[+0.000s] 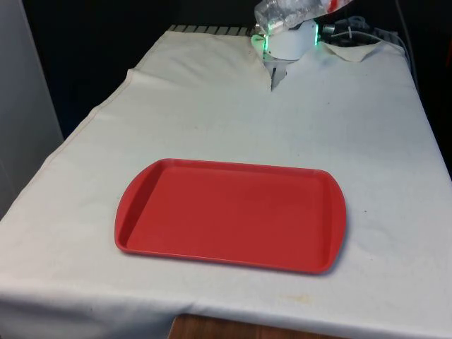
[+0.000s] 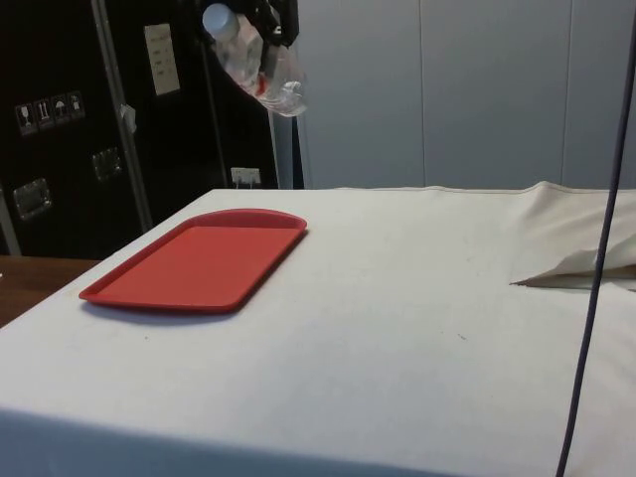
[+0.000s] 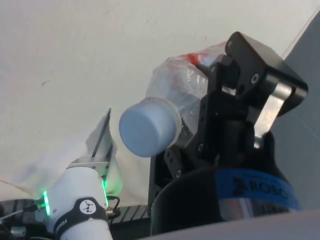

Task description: Place the bottle upright on the tray.

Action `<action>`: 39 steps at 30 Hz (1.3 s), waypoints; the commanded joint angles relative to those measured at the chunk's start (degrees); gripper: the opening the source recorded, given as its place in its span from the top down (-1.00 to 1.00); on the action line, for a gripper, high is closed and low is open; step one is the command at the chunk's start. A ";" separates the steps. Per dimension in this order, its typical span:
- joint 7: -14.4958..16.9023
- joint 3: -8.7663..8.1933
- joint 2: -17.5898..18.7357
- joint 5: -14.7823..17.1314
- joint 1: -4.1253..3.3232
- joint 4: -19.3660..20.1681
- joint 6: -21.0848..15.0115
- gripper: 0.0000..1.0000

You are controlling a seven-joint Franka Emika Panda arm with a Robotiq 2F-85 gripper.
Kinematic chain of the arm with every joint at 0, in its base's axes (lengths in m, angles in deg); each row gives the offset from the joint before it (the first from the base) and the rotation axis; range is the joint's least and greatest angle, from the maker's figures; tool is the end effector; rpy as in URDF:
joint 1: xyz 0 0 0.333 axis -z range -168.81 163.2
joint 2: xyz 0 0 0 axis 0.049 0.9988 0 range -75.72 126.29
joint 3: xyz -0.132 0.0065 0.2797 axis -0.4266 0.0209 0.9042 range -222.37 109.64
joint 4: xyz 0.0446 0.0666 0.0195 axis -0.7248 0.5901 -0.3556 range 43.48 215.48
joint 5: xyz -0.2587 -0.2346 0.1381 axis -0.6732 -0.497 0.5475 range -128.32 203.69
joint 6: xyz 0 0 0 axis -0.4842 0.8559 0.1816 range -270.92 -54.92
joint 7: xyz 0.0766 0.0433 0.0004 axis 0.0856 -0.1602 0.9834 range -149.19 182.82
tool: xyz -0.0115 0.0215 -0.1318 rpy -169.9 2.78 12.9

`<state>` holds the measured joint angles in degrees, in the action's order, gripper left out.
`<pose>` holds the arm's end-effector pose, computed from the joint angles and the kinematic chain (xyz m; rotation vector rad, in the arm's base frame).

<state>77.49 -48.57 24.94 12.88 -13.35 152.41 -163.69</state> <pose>0.5168 0.1269 0.4459 2.0014 1.9222 -0.3156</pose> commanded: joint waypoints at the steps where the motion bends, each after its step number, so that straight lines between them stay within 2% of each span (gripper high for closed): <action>1: 0.46 -0.17 -0.29 0.80 0.06 -0.06 -0.34 0.34; 14: 1.03 -1.49 -1.15 5.50 0.11 -0.86 -0.69 0.34; 16: 0.63 -1.38 -0.80 4.76 0.00 -0.97 -0.17 0.34; 17: 1.09 -1.66 -1.20 6.25 0.11 -0.92 -0.80 0.34; 24: 1.03 -2.35 -1.60 8.94 0.11 -1.09 -1.55 0.34; 25: 0.69 -2.23 -1.32 8.37 0.00 -1.20 -0.97 0.34; 29: 0.97 -2.75 -1.78 10.71 0.11 -1.03 -2.41 0.34; 33: 0.92 -3.09 -1.89 12.15 0.06 -0.92 -3.27 0.34; 34: 0.69 -3.04 -1.55 11.69 0.00 -1.20 -2.52 0.34; 39: 0.92 -3.55 -1.95 14.44 0.11 -0.69 -4.70 0.34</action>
<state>78.18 -52.07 23.39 26.91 -13.35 151.26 -167.53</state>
